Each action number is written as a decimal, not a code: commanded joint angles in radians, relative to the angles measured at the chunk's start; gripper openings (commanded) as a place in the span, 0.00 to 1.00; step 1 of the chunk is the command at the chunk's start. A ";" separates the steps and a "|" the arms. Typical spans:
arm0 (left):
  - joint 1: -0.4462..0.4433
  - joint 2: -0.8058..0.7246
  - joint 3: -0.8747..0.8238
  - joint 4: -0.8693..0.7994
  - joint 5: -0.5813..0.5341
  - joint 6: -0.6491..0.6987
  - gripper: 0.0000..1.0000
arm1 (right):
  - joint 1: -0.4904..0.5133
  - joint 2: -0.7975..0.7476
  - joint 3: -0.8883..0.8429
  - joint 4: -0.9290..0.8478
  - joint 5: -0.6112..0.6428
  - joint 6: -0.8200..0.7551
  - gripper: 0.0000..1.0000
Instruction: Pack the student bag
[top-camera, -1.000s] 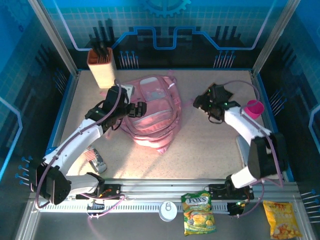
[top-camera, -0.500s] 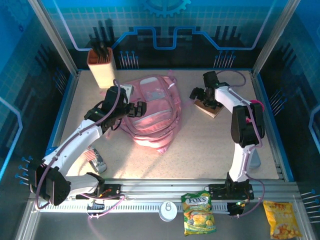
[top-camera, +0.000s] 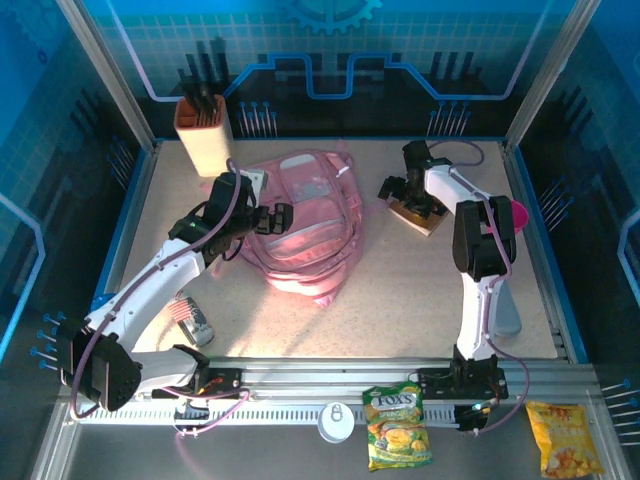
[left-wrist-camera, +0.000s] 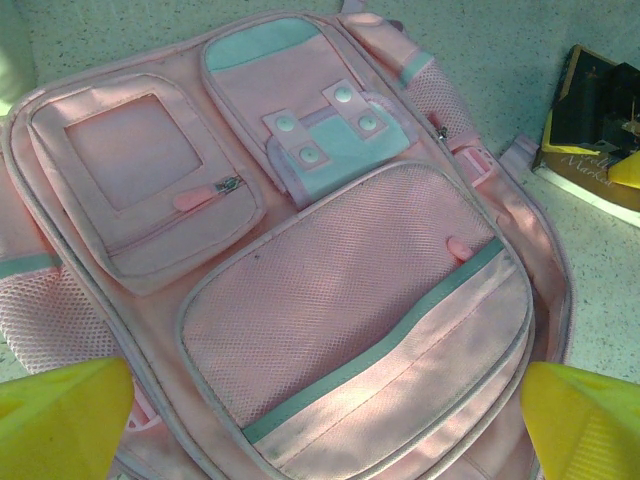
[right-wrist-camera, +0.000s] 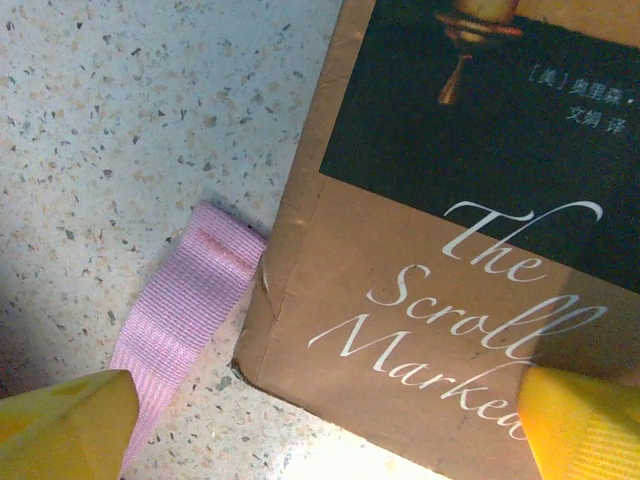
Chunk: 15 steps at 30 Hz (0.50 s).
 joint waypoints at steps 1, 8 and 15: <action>0.007 0.006 0.014 -0.002 0.023 -0.005 0.99 | -0.007 -0.006 -0.066 -0.060 -0.053 0.007 0.98; 0.006 0.023 0.021 0.004 0.026 -0.015 0.99 | 0.001 -0.125 -0.297 0.053 -0.153 0.018 0.99; 0.006 0.041 0.028 0.023 0.045 -0.049 0.99 | 0.039 -0.280 -0.528 0.115 -0.188 0.070 0.99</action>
